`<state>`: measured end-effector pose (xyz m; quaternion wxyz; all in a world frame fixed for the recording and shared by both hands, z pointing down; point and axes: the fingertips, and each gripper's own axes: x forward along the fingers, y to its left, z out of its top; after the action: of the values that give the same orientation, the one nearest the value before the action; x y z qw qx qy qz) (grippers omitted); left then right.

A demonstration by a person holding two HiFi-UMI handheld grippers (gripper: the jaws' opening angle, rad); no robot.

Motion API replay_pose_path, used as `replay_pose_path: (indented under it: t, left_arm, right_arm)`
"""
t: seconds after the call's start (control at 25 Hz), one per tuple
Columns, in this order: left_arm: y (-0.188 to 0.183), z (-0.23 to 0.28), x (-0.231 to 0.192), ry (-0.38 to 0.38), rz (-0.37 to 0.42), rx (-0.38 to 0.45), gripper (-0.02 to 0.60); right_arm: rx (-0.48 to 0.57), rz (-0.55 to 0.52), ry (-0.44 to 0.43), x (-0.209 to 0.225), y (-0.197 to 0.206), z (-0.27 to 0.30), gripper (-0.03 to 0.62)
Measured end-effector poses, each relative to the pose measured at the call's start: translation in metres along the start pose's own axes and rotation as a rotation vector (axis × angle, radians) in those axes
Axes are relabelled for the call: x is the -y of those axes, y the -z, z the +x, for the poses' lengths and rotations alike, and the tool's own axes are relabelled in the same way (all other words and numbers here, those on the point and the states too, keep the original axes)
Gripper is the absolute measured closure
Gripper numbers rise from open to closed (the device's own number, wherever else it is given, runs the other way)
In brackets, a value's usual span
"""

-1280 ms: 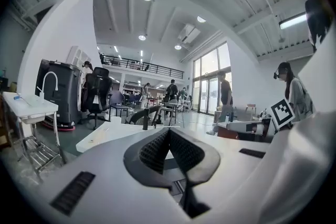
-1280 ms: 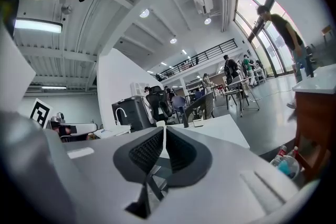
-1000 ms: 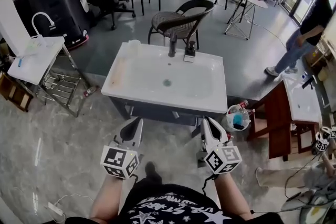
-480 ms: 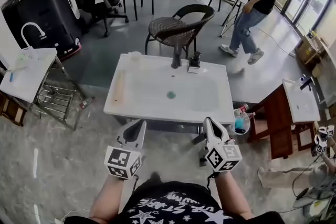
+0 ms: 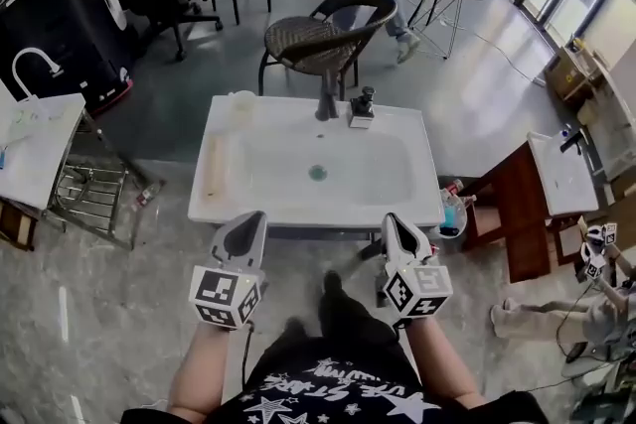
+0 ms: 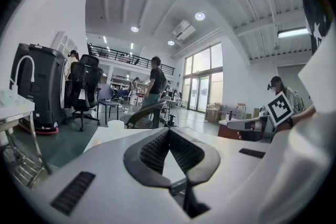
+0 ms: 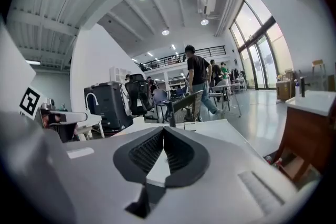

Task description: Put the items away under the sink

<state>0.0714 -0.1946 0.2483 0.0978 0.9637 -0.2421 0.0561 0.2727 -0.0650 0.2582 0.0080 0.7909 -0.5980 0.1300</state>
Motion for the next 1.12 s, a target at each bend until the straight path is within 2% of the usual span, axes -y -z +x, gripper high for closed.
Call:
replay_pose_path:
  t: [0.12, 0.4, 0.8, 0.96, 1.12]
  left_arm:
    - [0.0, 0.006, -0.008, -0.01, -0.008, -0.002, 0.572]
    - [-0.003, 0.033, -0.021, -0.039, -0.011, -0.008, 0.572]
    - [-0.023, 0.108, -0.041, -0.085, -0.004, -0.03, 0.572]
    - [-0.033, 0.137, -0.047, -0.101, -0.006, -0.022, 0.572]
    - [-0.036, 0.161, -0.053, -0.124, -0.012, -0.021, 0.572]
  right_arm:
    - [0.015, -0.066, 0.004, -0.004, -0.004, 0.015, 0.591]
    - [0.036, -0.004, -0.013, 0.009, -0.007, 0.067, 0.589]
    - [0.048, -0.032, -0.036, 0.054, -0.033, 0.153, 0.577]
    - [0.033, -0.041, -0.05, 0.071, -0.039, 0.183, 0.556]
    - [0.014, -0.04, -0.056, 0.088, -0.039, 0.206, 0.506]
